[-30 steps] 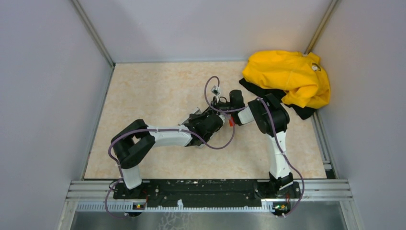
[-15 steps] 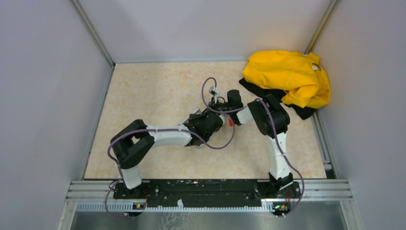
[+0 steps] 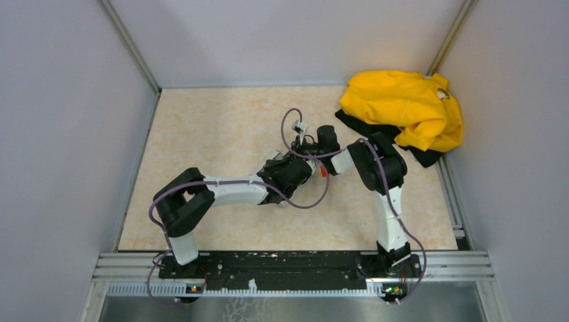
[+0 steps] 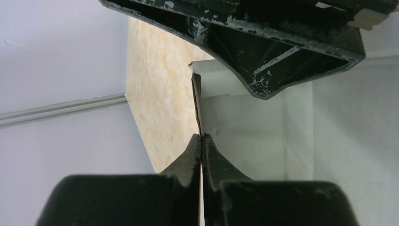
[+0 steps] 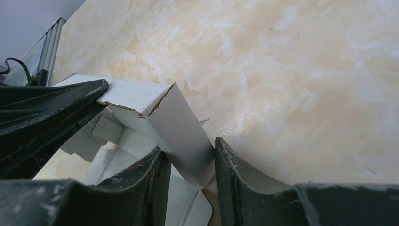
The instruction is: Fold the paper box
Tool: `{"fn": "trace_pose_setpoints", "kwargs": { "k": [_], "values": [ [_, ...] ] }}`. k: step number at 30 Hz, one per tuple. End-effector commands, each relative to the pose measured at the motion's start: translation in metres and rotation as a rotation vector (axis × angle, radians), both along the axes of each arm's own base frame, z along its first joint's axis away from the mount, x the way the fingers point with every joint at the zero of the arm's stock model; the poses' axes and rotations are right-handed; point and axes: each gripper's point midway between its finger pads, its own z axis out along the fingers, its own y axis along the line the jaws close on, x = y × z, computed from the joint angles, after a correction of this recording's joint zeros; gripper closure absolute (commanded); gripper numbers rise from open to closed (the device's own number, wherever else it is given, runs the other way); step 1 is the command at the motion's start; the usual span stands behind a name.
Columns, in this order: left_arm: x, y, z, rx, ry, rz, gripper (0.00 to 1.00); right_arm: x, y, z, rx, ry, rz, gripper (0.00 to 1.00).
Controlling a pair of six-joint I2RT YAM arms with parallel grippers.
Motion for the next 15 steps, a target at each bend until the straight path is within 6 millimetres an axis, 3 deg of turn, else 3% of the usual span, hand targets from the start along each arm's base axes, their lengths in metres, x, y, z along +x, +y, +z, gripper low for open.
{"fn": "trace_pose_setpoints", "kwargs": {
  "k": [1, 15],
  "values": [
    [-0.008, -0.020, 0.000, -0.076, 0.045, -0.068, 1.00, 0.020, 0.012, 0.035, 0.028, -0.121, -0.047, 0.67],
    [-0.010, -0.027, 0.002, -0.132, 0.076, -0.085, 0.99, 0.041, 0.003, 0.037, -0.070, -0.120, -0.170, 0.72]
  ]
}}
